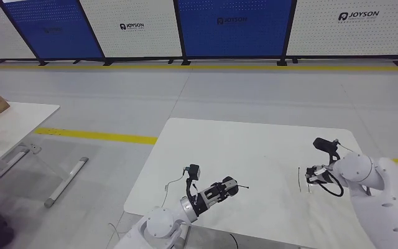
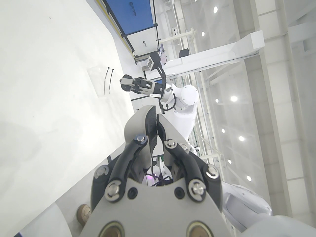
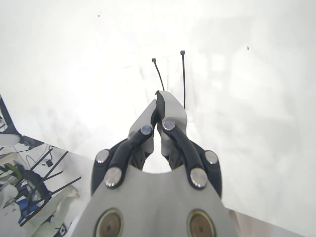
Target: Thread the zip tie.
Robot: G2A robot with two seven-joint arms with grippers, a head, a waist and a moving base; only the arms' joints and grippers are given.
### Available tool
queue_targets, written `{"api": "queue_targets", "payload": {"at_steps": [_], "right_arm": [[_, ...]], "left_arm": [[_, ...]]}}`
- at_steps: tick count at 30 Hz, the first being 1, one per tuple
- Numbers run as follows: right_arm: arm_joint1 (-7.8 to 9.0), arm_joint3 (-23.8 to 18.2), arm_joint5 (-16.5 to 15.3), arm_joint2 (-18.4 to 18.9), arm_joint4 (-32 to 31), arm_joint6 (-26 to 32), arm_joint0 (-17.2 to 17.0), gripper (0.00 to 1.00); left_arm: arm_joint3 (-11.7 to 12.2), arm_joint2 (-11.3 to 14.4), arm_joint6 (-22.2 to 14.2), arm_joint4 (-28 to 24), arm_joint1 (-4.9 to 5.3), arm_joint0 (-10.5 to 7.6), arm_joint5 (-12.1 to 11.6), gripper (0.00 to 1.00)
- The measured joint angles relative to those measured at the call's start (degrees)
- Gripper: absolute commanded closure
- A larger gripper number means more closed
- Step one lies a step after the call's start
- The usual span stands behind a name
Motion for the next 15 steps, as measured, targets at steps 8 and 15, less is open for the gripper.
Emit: {"api": "queue_targets", "payload": {"at_steps": [8,15], "right_arm": [[-1.19,0.54,0.00,0.87,-0.67,0.00,-0.76,1.00],[-0.34,2.91,-1.64,-5.02,0.82,0.00,2.58,0.00]], "left_arm": [[0.00,0.00,0.00,0.00,0.00,0.00,0.00,1.00],[0.00,0.00,0.00,0.00,0.00,0.00,0.00,1.00]]}}
